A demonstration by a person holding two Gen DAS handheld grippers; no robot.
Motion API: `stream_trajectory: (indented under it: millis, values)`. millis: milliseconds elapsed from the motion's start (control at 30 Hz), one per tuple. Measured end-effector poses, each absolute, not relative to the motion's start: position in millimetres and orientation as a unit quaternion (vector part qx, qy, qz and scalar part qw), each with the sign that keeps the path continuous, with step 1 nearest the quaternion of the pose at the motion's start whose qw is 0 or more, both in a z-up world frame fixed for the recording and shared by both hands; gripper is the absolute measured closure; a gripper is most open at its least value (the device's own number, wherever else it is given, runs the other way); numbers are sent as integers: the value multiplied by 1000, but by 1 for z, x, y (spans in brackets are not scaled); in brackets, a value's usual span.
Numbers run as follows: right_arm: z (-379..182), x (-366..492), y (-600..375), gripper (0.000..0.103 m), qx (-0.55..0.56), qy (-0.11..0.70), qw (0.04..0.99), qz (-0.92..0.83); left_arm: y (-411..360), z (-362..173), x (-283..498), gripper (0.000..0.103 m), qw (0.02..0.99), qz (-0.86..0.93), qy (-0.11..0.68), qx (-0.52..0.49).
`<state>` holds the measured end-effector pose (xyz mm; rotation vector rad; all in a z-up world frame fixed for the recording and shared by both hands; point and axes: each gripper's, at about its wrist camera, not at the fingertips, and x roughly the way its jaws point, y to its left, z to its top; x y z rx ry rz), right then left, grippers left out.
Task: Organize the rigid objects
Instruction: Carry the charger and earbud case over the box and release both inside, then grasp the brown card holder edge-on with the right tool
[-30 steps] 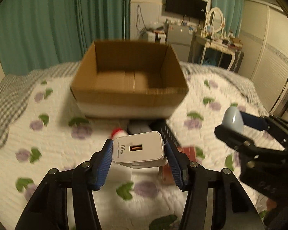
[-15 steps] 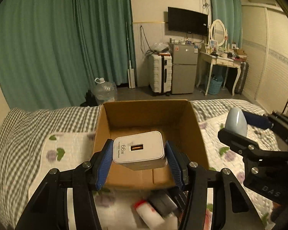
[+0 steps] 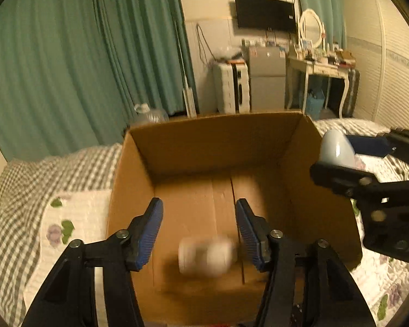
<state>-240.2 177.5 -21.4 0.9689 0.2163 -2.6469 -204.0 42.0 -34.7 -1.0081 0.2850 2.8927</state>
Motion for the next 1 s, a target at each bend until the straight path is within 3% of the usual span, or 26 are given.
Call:
stream_trajectory:
  millis: [300,333,367,433,733,1000]
  values:
    - [-31,-248,173,47,342,68,169,-922,22,-30,-188,36,26,944,73,-321]
    - [-31,-249,174,44,341,65,169,-922,22,-26,-186,36,27,946,73,-316]
    - [-29,-247,175,29,338,65,166,-924,22,-22,-180,36,27,947,73,-310]
    - [-21,-237,180,17,322,65,152,-932,22,-13,-167,33,28,952,70,-298]
    - [6,-161,196,9,305,70,102,-944,34,7,-111,30,38,957,69,-281]
    - [-34,-97,194,9,356,79,86,-927,30,-15,-69,30,26,947,62,-315]
